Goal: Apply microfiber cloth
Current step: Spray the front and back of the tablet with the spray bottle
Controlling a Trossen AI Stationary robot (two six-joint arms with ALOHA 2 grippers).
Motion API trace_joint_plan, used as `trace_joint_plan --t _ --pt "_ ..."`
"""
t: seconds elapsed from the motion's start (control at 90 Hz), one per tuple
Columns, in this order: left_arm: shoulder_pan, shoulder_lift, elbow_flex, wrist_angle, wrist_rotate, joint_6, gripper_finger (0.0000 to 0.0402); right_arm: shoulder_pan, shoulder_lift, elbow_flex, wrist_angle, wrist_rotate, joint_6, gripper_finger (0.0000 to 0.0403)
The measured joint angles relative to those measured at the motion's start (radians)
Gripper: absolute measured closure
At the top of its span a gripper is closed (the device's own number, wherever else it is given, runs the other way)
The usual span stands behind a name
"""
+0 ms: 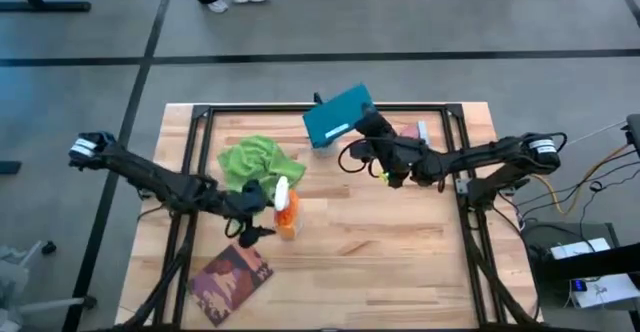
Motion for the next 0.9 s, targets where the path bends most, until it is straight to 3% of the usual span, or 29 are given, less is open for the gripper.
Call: trace_joint_plan --t 0.2,0.467,0.7,0.9 --pt "0.008 0.149 -0.002 0.123 -0.120 0.075 0.0014 0.000 -0.001 -0.016 0.004 -0.001 0.013 0.0390" --pt "0.090 0.381 0.008 0.496 -0.114 0.309 0.0014 -0.009 -0.025 -0.003 0.005 0.006 -0.048 0.0390" --pt "0.239 0.607 0.055 0.777 0.140 0.395 0.0014 -0.061 -0.123 -0.002 0.006 0.019 -0.068 0.0390" --pt "0.299 0.821 0.254 0.809 0.302 0.490 0.0014 -0.120 -0.141 -0.002 -0.003 0.010 -0.068 0.0390"
